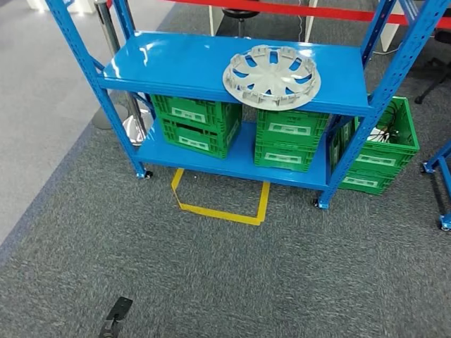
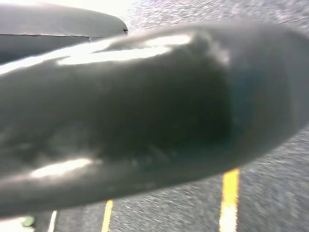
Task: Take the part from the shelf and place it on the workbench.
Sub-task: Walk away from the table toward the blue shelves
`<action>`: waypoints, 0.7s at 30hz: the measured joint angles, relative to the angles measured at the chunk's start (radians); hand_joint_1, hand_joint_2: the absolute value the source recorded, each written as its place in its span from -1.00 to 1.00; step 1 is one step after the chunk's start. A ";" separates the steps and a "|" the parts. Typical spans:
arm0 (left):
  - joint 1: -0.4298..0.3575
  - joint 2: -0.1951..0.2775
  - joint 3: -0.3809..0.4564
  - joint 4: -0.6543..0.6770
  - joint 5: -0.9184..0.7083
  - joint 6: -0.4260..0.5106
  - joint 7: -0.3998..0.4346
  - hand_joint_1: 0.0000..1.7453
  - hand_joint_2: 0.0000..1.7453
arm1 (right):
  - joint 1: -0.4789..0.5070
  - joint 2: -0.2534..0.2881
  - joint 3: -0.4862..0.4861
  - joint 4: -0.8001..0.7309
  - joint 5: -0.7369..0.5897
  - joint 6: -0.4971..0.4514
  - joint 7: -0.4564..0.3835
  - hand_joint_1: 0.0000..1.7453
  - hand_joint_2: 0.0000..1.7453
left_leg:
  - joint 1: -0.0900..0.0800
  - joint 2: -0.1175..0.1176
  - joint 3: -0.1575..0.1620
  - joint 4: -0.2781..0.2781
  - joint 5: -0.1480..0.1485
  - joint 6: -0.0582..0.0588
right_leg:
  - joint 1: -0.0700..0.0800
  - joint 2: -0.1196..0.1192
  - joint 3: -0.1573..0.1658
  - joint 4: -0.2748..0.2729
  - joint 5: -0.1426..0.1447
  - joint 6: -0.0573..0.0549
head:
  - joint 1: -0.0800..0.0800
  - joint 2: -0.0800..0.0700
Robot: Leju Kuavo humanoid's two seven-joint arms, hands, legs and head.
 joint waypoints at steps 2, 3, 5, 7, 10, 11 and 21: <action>0.001 -0.009 0.000 0.000 -0.005 0.001 -0.009 -1.00 -1.00 | -0.001 0.003 -0.004 -0.001 -0.015 0.002 0.012 -1.00 -1.00 | 0.005 0.001 -0.055 0.121 -0.061 -0.011 | -0.001 -0.001 0.003 -0.001 -0.002 -0.008 | -0.005 0.000; 0.004 -0.015 0.000 0.000 -0.007 0.002 -0.010 -1.00 -1.00 | -0.002 0.004 -0.006 -0.002 -0.019 0.004 0.014 -1.00 -1.00 | 0.007 0.001 -0.087 0.187 -0.086 -0.014 | -0.001 -0.001 0.003 -0.001 -0.004 -0.010 | -0.005 0.000; 0.013 -0.024 0.000 0.000 -0.008 0.005 -0.010 -1.00 -1.00 | -0.003 0.005 -0.008 -0.002 -0.021 0.006 0.017 -1.00 -1.00 | 0.010 0.001 -0.116 0.240 -0.085 -0.016 | -0.001 0.001 0.007 -0.001 -0.006 -0.011 | -0.005 0.000; 0.017 -0.029 0.000 0.000 -0.008 0.007 -0.008 -1.00 -1.00 | -0.004 0.007 -0.010 -0.003 -0.018 0.008 0.018 -1.00 -1.00 | 0.011 0.002 -0.080 0.148 -0.014 -0.011 | -0.001 0.002 0.015 -0.001 -0.012 -0.008 | -0.005 0.000; 0.017 -0.033 0.001 0.000 -0.006 0.012 0.008 -1.00 -1.00 | -0.011 0.010 -0.011 -0.005 0.005 0.017 0.024 -1.00 -1.00 | 0.007 0.003 -0.014 -0.014 0.053 0.002 | 0.002 0.003 0.018 0.000 -0.019 0.001 | -0.004 0.000; 0.017 -0.035 0.002 0.000 -0.006 0.014 0.014 -1.00 -1.00 | -0.016 0.011 -0.010 -0.006 0.013 0.023 0.027 -1.00 -1.00 | 0.004 0.003 -0.010 -0.029 0.049 0.005 | 0.003 0.004 0.015 0.000 -0.019 0.006 | -0.004 0.000; 0.008 -0.054 0.024 0.000 0.048 0.033 0.067 -1.00 -1.00 | -0.059 0.010 0.009 -0.019 0.060 0.115 0.036 -1.00 -1.00 | 0.005 0.004 0.014 -0.061 0.040 0.040 | 0.007 0.004 -0.138 0.263 -0.104 0.036 | 0.001 0.000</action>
